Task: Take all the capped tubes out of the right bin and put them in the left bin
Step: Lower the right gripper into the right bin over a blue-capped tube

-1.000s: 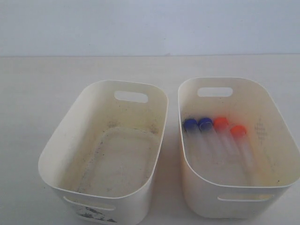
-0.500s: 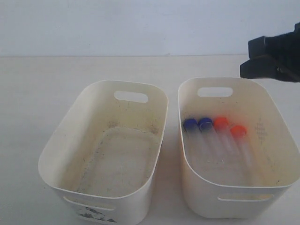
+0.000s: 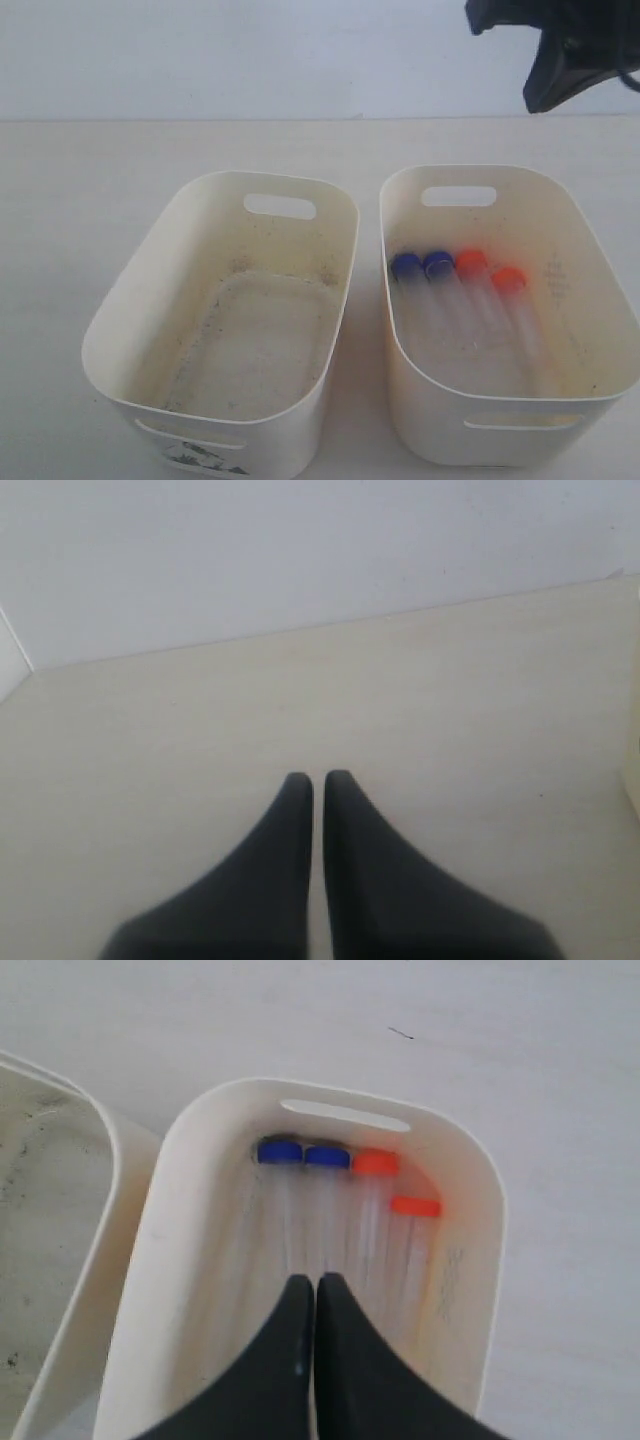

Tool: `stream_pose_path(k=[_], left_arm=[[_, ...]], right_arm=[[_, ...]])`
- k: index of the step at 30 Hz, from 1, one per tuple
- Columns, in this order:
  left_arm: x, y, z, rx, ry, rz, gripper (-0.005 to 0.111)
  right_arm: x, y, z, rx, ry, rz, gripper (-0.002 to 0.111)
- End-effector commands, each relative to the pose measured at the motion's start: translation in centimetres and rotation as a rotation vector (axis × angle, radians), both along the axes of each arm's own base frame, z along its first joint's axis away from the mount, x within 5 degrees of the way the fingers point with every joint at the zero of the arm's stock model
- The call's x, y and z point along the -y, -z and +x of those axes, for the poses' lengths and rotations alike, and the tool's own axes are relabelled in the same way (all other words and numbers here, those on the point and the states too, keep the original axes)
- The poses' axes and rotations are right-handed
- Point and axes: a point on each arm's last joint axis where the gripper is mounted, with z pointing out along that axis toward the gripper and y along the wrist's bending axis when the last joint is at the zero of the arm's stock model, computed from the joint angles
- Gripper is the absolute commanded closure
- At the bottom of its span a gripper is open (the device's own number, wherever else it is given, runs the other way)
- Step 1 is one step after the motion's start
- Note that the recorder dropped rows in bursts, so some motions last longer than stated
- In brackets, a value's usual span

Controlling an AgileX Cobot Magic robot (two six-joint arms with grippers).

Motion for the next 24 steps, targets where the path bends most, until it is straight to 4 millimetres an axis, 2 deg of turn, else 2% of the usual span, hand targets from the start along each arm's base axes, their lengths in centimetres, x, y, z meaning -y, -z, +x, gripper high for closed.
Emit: stream_pose_path(k=[1,7,15,18,22,24], left_arm=[[0.0,-0.2,0.0,0.015,-0.001,-0.013,0.102],[0.0,-0.2,0.0,0.015,-0.001,-0.013,0.102],[0.0,-0.2,0.0,0.015,-0.001,-0.013,0.102],[0.0,-0.2,0.0,0.015,-0.001,-0.013,0.102],[0.0,-0.2,0.0,0.015,-0.001,-0.013,0.102],[0.0,-0.2,0.0,0.015,-0.001,-0.013,0.102]], right_arm=[[-1.0,3.5,2.4,-0.129,-0.013,-0.026,0.109],[-1.7,8.7,3.7,-0.3,-0.053,-0.045,0.109],[-1.7,13.5,3.5,-0.454,-0.075,-0.089,0.109],[-1.8,14.6,3.5,-0.46,-0.069,-0.076,0.109],[-2.1,16.1,3.8,-0.367,-0.068,-0.033,0.107],[-2.1,16.2,4.0,-0.343,-0.092,-0.035,0.095]])
